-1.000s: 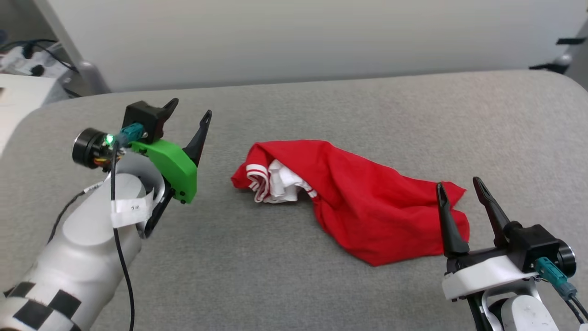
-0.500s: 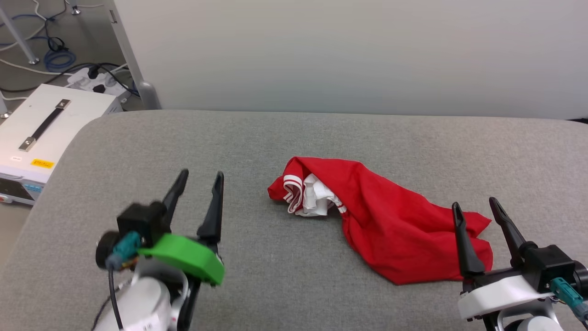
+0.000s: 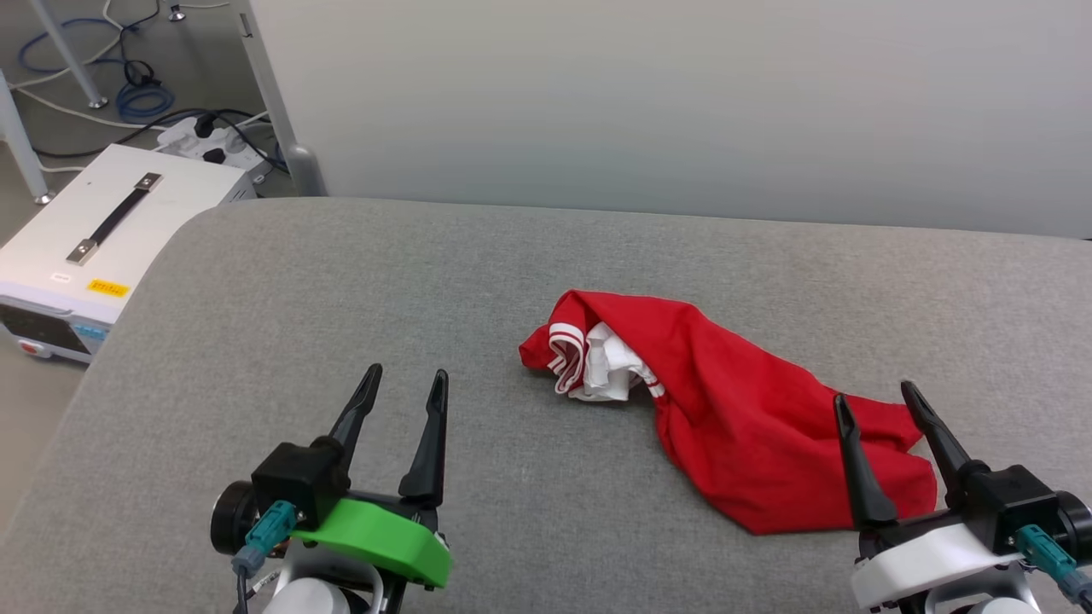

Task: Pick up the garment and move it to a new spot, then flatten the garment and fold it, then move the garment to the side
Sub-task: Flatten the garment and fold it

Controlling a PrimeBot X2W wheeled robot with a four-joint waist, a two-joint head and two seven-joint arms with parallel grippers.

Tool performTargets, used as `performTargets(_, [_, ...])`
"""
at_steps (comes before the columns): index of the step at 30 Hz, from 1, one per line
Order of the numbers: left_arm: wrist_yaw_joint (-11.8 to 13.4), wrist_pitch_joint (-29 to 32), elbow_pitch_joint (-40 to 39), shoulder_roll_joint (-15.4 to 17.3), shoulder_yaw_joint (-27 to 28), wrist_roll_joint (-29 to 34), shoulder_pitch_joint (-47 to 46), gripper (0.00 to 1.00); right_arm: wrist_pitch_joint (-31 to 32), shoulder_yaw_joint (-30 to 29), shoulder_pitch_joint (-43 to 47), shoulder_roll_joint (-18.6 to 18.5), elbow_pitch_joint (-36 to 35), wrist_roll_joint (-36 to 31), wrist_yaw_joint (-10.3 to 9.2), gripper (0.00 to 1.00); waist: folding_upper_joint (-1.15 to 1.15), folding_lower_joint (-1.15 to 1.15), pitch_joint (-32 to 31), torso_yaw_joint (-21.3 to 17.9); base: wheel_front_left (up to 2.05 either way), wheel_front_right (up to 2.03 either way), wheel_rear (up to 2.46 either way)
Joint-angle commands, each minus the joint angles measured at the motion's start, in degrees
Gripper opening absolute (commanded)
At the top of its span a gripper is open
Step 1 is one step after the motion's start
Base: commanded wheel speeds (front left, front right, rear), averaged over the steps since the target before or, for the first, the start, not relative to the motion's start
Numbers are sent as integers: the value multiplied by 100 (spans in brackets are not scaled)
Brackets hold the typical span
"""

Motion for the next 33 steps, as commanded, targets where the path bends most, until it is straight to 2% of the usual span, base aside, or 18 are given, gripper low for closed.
performTargets(1, [-52, -33, 33, -33, 51, 91, 22, 100, 8, 53, -3, -60, 3, 41, -4, 100, 0, 0, 38, 63, 0, 0, 0])
performTargets(6, [-169, -33, 106, -133, 115, 236, -24, 100, 637, 360, -195, -367, 2, 151, -4, 100, 0, 0, 154, 251, 0, 0, 0])
performTargets(15, [-373, -33, 263, -377, 214, 414, -146, 100, 2971, 1793, -809, -1214, 212, 796, -4, 100, 0, 0, 569, 621, 0, 0, 0])
performTargets(19, [-472, -33, 332, -502, 245, 512, -265, 100, 3820, 2194, -1184, -1411, 528, 1239, -4, 100, 0, 0, 745, 842, 0, 0, 0])
performTargets(23, [-553, -34, 401, -627, 309, 600, -344, 100, 4161, 2411, -1492, -1552, 835, 1405, -4, 100, 0, 0, 861, 1069, 0, 0, 0])
performTargets(33, [-765, -34, 523, -870, 477, 814, -331, 100, 4513, 2652, -1764, -1703, 1686, 1520, -4, 100, 0, 0, 986, 1452, 0, 0, 0])
